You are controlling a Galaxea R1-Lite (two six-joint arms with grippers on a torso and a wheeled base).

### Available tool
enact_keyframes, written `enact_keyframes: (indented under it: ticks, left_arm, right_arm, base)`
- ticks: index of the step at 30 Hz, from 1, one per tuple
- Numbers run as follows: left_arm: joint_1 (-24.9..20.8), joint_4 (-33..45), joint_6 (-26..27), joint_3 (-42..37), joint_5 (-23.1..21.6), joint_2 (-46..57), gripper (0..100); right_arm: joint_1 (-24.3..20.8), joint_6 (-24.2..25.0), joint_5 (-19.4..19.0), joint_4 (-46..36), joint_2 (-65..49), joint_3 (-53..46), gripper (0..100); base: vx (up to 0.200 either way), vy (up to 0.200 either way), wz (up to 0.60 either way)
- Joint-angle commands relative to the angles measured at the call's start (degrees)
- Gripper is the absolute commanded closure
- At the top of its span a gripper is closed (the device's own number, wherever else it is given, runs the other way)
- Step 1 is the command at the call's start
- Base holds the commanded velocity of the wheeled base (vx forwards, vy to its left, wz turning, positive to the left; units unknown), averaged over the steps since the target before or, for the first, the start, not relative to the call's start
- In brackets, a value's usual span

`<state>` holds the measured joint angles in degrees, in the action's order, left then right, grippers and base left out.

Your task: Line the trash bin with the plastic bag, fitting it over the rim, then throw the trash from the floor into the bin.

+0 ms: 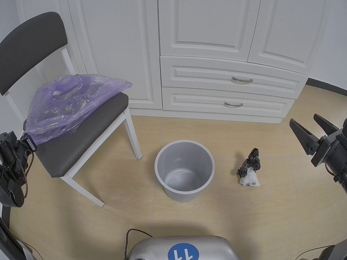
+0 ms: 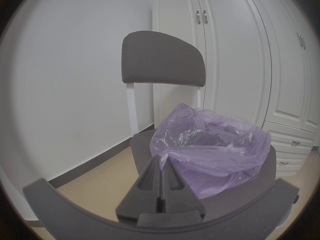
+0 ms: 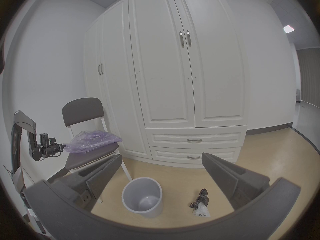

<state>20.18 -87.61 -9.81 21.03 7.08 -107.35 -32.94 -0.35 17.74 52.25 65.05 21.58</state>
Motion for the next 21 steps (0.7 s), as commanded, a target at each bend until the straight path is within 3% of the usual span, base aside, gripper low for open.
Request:
enact_keyframes:
  ticks: [1,8,13,18,21]
  left_arm:
    - [-0.1,-0.1,0.0,-0.6,-0.1,1.1,100]
    - [-2.2,0.0,0.2,-3.0,-0.8,8.2,100]
    - [-6.2,0.1,0.4,-3.7,-4.6,16.4,100]
    - [-11.8,0.3,5.9,-1.3,-8.9,18.4,100]
    - [-14.5,1.6,7.5,2.2,-9.0,17.8,100]
  right_arm:
    - [0.0,-0.1,0.0,0.0,-0.1,0.0,0]
    - [0.6,-1.0,0.1,0.0,-1.4,-0.2,0]
    - [0.8,-1.9,0.1,0.0,-3.3,0.0,0]
    - [0.9,-3.1,0.1,0.0,-3.2,0.0,0]
    - [0.9,-3.1,0.2,0.1,-2.7,0.0,0]
  base:
    - [0.0,0.0,0.0]
    - [0.0,0.0,0.0]
    - [0.0,0.0,0.0]
    - [0.0,0.0,0.0]
    - [0.0,0.0,0.0]
